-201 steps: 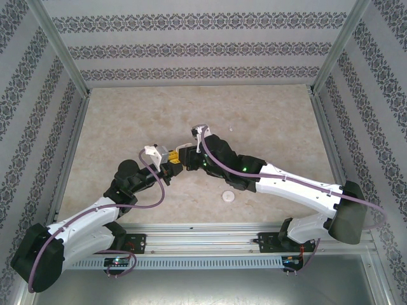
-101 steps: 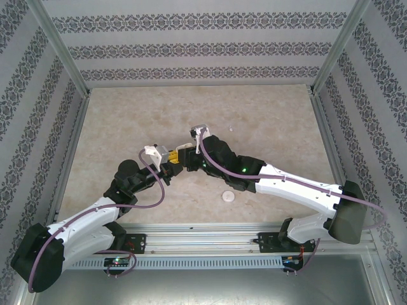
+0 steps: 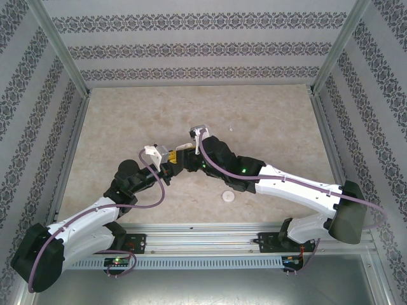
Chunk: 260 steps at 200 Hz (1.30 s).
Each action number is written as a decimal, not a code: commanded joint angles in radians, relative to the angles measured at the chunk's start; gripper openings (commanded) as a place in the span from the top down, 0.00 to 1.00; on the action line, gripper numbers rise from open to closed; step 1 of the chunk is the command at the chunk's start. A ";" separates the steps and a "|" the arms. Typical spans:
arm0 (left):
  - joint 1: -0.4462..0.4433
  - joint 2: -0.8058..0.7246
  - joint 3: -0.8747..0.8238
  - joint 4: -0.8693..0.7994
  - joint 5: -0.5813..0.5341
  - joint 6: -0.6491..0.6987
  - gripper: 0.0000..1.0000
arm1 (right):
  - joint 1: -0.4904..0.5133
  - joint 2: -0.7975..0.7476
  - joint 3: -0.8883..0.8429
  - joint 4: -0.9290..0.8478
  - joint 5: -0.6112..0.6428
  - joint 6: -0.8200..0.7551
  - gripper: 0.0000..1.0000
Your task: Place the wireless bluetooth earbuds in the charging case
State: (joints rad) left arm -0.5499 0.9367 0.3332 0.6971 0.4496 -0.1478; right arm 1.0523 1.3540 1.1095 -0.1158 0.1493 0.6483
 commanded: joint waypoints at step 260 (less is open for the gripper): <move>-0.009 -0.038 0.004 -0.011 -0.026 -0.031 1.00 | -0.047 -0.043 0.222 -0.259 -0.037 -0.032 0.51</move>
State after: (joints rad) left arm -0.5499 0.9199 0.3332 0.6949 0.4351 -0.1658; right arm 1.0466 1.3369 1.2778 -0.2775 0.1181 0.6235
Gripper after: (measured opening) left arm 0.124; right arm 0.491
